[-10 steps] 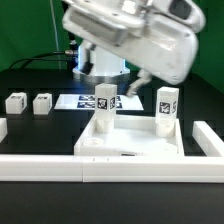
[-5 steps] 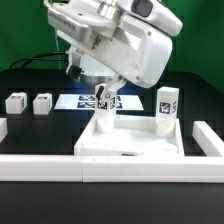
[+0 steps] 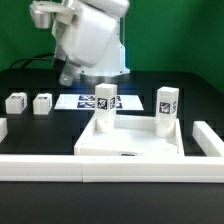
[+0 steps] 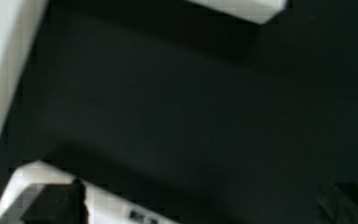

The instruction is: Assemble square table

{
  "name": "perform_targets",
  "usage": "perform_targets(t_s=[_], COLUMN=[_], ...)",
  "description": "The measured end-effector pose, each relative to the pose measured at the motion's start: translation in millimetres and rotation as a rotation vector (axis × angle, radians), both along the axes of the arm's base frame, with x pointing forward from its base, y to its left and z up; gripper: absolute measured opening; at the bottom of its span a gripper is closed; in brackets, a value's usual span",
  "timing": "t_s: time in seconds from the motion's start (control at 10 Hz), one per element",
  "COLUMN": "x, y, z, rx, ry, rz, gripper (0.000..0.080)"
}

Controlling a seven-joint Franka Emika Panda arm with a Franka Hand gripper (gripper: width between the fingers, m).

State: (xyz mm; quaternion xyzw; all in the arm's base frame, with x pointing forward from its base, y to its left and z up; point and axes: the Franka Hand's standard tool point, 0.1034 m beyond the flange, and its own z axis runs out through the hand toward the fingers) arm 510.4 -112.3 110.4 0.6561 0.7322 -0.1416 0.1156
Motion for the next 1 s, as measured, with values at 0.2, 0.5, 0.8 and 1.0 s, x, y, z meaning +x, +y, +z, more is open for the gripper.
perform_targets(t_s=[0.2, 0.5, 0.8, 1.0], x=[-20.1, -17.5, -22.4, -47.6], y=[-14.5, -8.9, -26.7, -46.1], z=[-10.9, -10.6, -21.0, -35.1], rx=[0.0, 0.008, 0.047, 0.065], ry=[-0.031, -0.086, -0.186, -0.241], rz=[-0.22, -0.361, -0.688, -0.98], gripper=[0.0649, 0.0649, 0.0649, 0.0649])
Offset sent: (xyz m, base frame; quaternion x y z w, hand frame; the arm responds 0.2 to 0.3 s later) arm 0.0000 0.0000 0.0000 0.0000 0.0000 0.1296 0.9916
